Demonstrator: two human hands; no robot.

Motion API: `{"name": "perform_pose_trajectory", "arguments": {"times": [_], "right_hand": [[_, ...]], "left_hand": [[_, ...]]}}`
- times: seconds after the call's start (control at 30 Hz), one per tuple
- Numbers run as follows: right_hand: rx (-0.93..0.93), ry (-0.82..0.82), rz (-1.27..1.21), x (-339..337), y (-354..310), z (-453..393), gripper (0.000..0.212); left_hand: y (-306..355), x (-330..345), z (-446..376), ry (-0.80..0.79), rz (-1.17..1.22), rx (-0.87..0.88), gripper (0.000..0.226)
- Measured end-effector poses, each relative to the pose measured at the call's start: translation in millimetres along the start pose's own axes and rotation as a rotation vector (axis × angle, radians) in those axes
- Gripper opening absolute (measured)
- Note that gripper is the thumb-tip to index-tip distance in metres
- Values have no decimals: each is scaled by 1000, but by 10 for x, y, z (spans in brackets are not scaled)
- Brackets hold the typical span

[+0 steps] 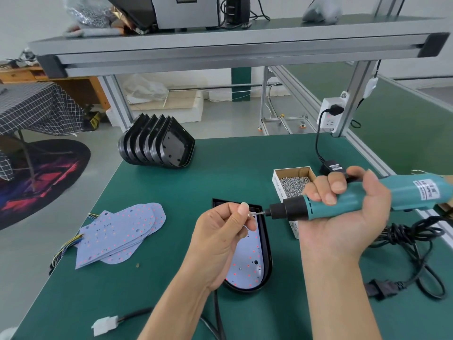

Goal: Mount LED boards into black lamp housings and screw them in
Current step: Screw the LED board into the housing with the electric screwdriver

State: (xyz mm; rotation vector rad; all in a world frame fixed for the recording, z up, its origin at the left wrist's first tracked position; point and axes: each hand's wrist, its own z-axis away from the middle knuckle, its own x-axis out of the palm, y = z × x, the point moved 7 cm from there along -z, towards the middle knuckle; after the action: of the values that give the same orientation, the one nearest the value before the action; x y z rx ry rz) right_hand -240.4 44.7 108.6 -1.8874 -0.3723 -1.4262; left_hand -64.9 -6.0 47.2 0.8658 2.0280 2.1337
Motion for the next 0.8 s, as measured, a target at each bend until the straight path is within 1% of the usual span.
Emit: {"name": "perform_pose_trajectory", "arguments": {"times": [0.2,0.37,0.5,0.57,0.63,0.73,0.8], "right_hand": [[-8,-10,27,-20,32,7,25],[-7,-27,28,-11,47,20,23],[-13,-45,48,-5,55,31,23],[-22,-49,56,-3,52,36,24],[-29,-53,56,0,47,36,23],[-33,-62,58,0,48,42,21],[-40,-67,64,-7,48,47,20]], "left_hand": [[-27,-31,17,25,-37,7,32],[-2,-26,26,39,-39,16,44],[11,-37,28,68,-91,21,40],[18,-47,39,89,-132,26,37],[46,-64,60,119,-211,50,40],[142,-76,126,196,-380,121,43],[164,-63,165,240,-413,143,41]]}}
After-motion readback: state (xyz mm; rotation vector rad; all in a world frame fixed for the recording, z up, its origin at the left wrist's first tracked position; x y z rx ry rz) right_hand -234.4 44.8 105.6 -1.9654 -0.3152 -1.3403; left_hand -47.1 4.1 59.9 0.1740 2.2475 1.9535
